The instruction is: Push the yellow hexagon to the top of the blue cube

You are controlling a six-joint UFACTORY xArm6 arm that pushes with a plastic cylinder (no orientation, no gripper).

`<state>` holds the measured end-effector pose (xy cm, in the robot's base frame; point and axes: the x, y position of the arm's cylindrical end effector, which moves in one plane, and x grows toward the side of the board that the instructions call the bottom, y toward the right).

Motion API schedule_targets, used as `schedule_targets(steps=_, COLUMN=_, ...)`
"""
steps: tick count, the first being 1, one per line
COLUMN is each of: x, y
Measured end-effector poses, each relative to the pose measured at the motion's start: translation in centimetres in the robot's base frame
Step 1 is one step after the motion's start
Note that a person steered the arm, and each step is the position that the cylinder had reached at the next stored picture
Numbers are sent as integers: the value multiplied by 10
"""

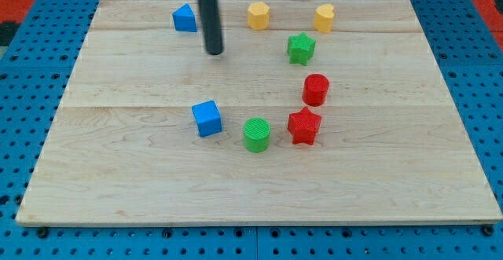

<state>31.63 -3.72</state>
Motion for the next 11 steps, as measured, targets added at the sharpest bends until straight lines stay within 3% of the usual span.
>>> schedule_targets(steps=1, x=-37, y=65)
schedule_targets(steps=3, x=-106, y=87)
schedule_targets(steps=4, x=-103, y=57)
schedule_targets(steps=6, x=-39, y=-26)
schedule_targets(steps=8, x=2, y=-42)
schedule_targets(steps=9, x=-5, y=-64)
schedule_targets(steps=10, x=-18, y=-46)
schedule_targets(steps=11, x=10, y=-40)
